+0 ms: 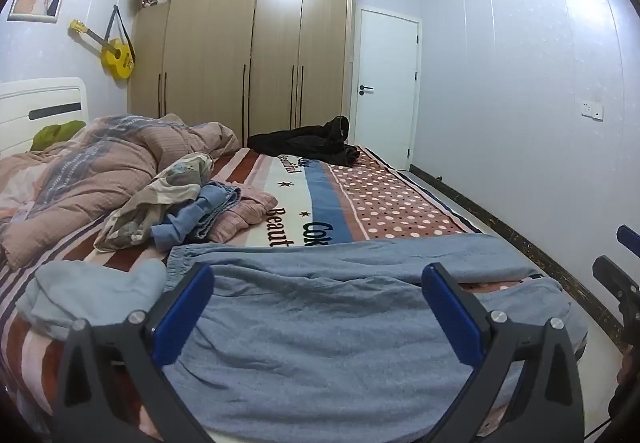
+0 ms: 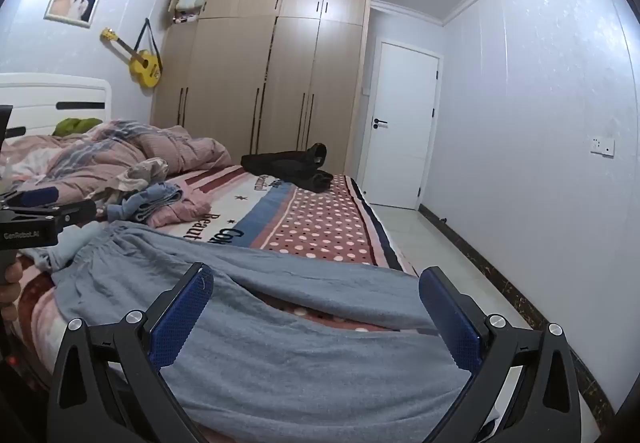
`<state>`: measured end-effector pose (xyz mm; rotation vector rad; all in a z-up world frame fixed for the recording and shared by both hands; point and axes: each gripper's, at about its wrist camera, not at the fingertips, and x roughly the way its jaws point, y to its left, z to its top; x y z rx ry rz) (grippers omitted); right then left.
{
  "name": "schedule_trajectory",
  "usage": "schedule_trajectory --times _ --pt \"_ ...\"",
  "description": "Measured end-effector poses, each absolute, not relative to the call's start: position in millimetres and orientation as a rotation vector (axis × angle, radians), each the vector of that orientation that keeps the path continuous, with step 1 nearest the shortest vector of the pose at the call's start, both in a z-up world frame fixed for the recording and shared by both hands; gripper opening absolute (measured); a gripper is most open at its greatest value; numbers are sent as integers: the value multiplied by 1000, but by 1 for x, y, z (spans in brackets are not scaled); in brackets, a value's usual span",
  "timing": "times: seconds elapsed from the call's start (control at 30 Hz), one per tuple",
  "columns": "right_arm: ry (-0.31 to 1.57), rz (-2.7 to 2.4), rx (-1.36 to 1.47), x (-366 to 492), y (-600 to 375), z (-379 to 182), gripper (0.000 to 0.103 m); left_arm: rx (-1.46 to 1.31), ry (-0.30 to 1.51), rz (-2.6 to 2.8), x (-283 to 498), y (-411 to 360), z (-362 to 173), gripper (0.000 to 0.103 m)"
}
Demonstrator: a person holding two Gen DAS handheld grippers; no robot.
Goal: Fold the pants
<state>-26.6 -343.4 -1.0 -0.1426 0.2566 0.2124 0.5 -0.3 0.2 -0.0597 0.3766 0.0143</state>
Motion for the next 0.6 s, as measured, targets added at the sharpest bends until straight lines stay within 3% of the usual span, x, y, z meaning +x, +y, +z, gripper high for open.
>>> schedule_trajectory --times 0.6 --pt "259 214 -150 -25 -343 -3 103 -60 349 29 1 6 -1 102"
